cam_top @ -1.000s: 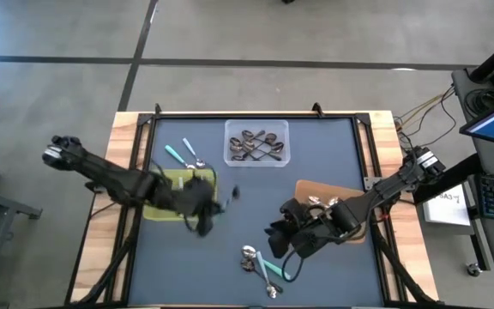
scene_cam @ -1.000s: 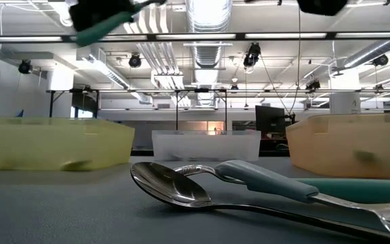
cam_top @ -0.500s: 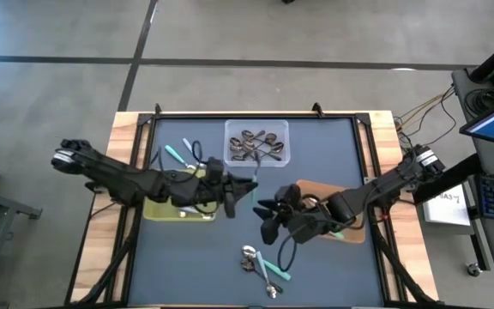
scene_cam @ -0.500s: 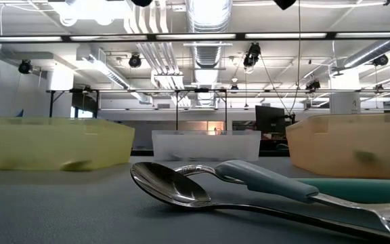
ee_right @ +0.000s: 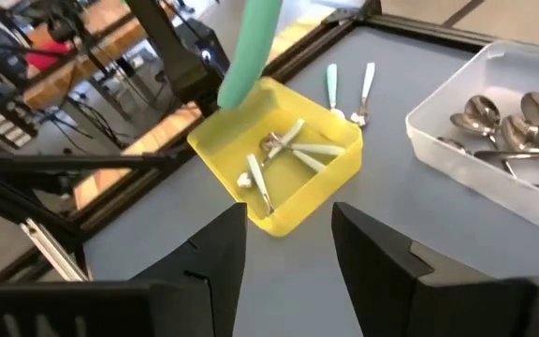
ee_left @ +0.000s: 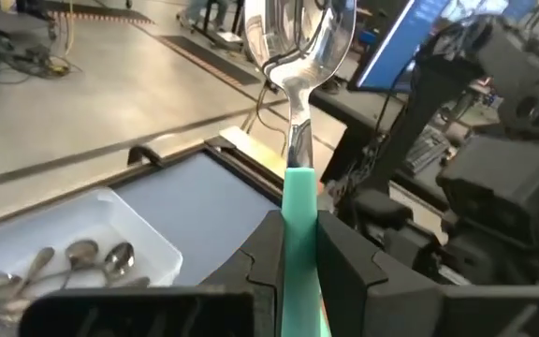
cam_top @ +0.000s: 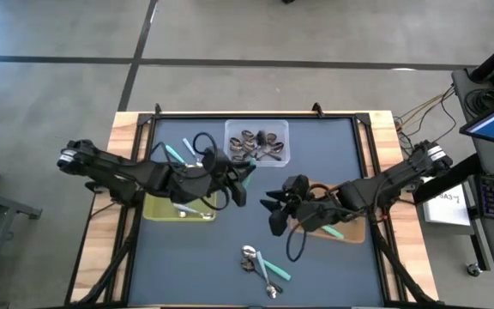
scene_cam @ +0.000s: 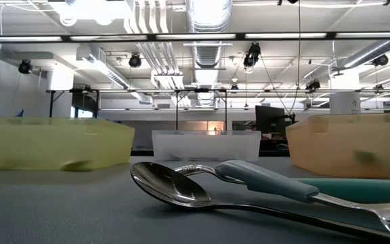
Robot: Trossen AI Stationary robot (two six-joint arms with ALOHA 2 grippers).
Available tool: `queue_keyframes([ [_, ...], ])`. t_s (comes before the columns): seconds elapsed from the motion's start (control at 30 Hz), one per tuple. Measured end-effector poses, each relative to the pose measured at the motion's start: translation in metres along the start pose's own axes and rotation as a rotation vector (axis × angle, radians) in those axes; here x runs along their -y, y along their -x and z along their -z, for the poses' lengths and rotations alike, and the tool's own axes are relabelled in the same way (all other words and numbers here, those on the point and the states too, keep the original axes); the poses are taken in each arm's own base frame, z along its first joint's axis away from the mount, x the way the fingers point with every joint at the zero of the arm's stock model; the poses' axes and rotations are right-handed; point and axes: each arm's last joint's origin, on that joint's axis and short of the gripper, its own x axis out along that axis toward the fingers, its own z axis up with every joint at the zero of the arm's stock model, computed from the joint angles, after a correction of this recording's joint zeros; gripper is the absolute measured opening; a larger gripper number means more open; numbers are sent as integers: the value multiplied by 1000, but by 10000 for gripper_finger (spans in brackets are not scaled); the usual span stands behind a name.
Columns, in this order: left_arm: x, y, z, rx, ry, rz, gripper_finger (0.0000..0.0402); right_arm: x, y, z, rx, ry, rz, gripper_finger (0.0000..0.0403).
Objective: Sort silverware by color (type)
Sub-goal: Put the green spoon into the orange bin
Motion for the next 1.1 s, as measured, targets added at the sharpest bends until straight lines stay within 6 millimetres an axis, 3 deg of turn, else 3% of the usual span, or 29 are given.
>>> queue_keyframes([
  [0.17,4,0,-5,4,-13,1,25,1,9,-12,64,-20,-10,151],
  [0.5,15,-19,2,57,46,28,25,5,7,-34,182,-69,-13,151],
  [1.1,21,-23,-2,69,59,78,25,16,-3,-45,204,-88,28,151],
])
